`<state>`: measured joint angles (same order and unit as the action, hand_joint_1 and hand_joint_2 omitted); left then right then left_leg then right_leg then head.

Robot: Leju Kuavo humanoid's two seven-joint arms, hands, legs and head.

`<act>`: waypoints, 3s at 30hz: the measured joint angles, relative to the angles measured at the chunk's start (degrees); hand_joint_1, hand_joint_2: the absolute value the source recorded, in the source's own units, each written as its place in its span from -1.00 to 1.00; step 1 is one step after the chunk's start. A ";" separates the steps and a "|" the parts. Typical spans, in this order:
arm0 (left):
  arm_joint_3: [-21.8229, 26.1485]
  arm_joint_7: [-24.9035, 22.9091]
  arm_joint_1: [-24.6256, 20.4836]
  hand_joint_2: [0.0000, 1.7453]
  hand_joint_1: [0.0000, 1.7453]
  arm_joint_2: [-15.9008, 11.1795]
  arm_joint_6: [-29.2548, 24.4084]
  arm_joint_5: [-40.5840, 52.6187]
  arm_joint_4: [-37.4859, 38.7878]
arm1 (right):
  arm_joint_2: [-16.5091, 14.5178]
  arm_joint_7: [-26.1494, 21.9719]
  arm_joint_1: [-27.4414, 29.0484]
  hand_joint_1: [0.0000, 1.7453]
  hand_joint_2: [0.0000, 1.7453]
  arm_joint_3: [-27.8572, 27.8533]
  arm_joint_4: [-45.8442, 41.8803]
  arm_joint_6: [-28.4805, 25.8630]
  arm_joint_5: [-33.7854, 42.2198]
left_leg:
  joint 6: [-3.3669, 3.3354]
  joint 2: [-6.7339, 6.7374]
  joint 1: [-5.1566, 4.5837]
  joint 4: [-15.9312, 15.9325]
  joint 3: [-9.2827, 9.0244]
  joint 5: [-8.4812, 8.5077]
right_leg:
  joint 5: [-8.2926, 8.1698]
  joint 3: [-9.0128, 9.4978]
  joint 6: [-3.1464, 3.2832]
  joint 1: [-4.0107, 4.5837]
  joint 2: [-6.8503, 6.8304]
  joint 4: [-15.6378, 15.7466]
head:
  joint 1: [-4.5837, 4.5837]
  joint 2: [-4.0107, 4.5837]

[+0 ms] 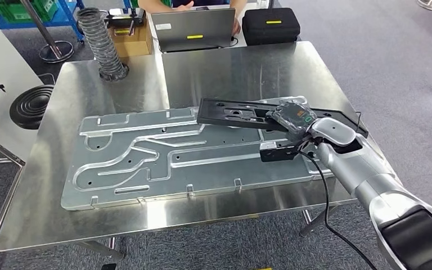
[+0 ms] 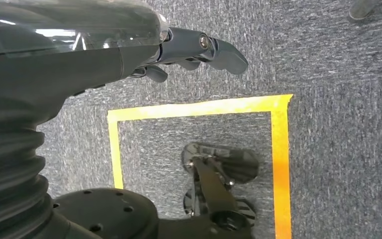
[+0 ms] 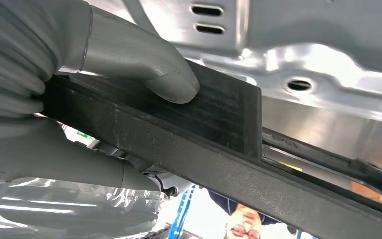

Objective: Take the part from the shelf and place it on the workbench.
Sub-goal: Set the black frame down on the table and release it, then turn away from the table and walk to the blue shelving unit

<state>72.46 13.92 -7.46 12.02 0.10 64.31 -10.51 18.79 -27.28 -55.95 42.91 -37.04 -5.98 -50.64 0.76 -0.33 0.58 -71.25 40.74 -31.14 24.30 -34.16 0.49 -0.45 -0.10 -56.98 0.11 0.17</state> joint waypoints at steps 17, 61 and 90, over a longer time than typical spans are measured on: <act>-0.29 -0.09 0.03 0.00 -1.00 -0.04 0.27 0.26 0.00 | 0.52 -0.11 0.12 -1.00 -1.00 -0.05 -0.04 0.75 0.26 | -2.49 -0.03 0.15 12.65 -5.86 6.63 | 7.72 -8.38 -3.16 -0.24 0.22 -17.61 | 0.02 0.00; -0.19 -0.09 -0.11 -1.00 -1.00 -0.04 0.36 -0.09 0.00 | 0.52 -0.13 -1.06 -1.00 -1.00 -0.07 -0.03 0.74 0.28 | -0.20 0.03 -0.21 0.93 -1.23 -0.24 | -0.49 -0.12 0.11 0.16 -0.19 0.15 | 0.00 0.00; 0.09 -0.98 0.15 -1.00 -1.00 -0.22 1.27 -1.23 0.00 | 3.18 0.17 0.79 -1.00 -1.00 -1.20 -1.72 0.79 0.61 | -0.22 -0.03 -0.02 7.63 -4.14 2.72 | -0.62 -0.42 -0.24 -0.10 -0.06 -0.05 | 0.00 0.00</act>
<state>72.55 12.94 -7.32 11.80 1.38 63.08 -10.51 21.97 -27.10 -55.16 41.70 -38.75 -5.19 -50.03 0.54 -0.36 0.55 -63.62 36.60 -28.42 23.68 -34.58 0.25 -0.55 -0.16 -57.02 0.11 0.17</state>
